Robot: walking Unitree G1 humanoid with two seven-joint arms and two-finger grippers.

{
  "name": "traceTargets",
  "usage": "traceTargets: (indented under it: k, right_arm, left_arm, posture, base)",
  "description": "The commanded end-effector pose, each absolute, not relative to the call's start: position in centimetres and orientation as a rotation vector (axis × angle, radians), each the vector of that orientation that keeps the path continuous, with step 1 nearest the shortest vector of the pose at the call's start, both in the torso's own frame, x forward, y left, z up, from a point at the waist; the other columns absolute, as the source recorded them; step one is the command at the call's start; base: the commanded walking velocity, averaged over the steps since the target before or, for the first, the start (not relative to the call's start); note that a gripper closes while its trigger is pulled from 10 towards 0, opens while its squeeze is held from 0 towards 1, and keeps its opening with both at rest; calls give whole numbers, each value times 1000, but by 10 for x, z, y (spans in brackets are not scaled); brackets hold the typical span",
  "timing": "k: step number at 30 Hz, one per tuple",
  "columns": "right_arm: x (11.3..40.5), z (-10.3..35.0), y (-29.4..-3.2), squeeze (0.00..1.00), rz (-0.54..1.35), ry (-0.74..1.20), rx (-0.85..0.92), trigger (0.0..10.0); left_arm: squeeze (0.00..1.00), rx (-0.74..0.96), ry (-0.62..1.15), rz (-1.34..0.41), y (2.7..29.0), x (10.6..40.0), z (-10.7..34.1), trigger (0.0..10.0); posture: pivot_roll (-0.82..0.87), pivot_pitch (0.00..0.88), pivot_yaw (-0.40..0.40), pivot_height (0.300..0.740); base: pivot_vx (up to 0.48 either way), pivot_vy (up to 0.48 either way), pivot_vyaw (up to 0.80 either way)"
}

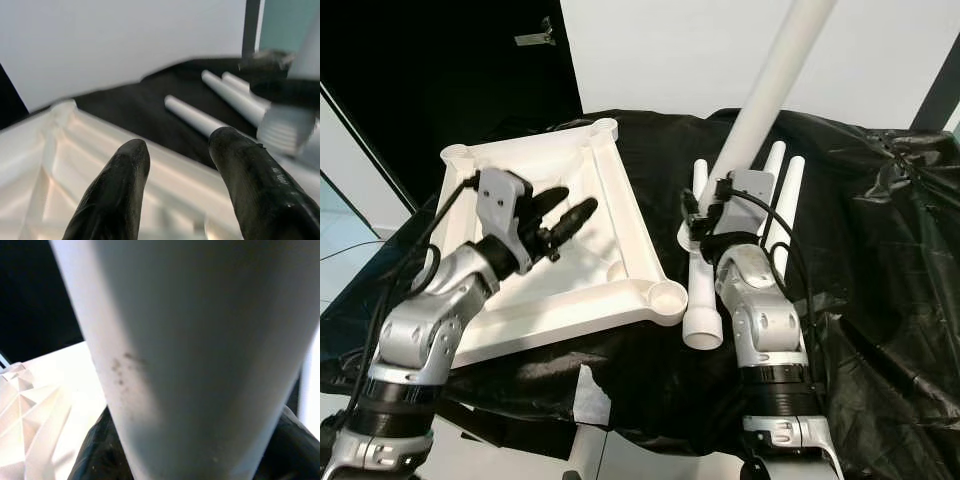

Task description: Building children table

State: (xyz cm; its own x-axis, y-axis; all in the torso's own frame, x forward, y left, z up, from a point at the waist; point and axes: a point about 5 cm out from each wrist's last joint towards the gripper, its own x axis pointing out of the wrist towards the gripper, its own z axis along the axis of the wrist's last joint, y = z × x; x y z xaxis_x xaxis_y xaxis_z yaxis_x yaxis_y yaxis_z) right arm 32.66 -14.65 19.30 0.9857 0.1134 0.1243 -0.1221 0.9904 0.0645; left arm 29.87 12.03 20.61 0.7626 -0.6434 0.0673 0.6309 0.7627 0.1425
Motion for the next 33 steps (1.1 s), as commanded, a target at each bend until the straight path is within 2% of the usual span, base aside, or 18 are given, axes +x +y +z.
traceTargets:
  k: [1,7,18,33]
  right_arm:
    - [325,196,-149,0,116,-142,77,10000]
    - [323,194,-153,0,106,-137,57,10000]
    - [323,197,-150,0,133,-141,33,10000]
    - [323,198,-151,0,120,-146,22,10000]
  left_arm:
    - [0,159,-91,-868,115,290,202,10000]
    - [0,219,-26,-934,118,278,185,10000]
    - [0,485,123,-999,130,267,146,10000]
    - [0,605,262,-975,140,271,118,10000]
  posture:
    - [16,0,42,740]
    - [21,0,38,740]
    - [22,0,36,740]
    - [6,0,58,740]
  base:
    - [0,0,0]
    - [0,0,0]
    - [0,0,0]
    - [0,0,0]
